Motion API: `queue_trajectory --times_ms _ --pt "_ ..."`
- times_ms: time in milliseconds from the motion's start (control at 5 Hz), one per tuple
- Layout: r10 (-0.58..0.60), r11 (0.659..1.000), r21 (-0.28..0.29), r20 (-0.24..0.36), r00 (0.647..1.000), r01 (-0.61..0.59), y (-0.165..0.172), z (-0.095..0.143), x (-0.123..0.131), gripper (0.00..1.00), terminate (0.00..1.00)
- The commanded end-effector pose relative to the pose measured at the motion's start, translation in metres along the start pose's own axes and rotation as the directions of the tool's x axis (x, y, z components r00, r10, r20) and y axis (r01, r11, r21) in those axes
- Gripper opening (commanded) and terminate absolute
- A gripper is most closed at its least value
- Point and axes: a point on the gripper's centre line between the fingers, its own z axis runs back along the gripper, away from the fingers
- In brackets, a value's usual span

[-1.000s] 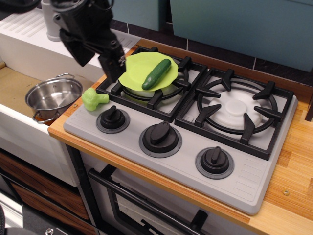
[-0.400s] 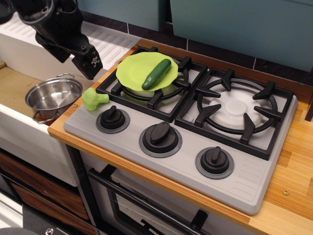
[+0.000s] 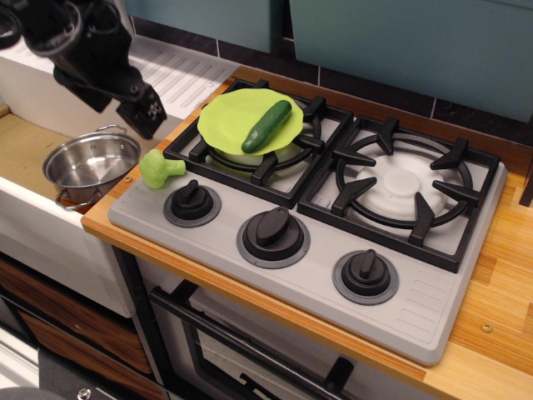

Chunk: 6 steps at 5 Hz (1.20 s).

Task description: Put pickle on plate and cauliflower in pot or pan in sink

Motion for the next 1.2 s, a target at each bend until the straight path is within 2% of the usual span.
queue_trajectory --times_ms 0,1000 --pt "-0.003 1.0 0.015 0.045 0.999 0.003 -0.004 -0.011 -0.005 1.0 0.0" --pt "0.014 0.998 -0.064 0.092 0.996 -0.008 -0.008 -0.039 -0.015 1.0 0.0"
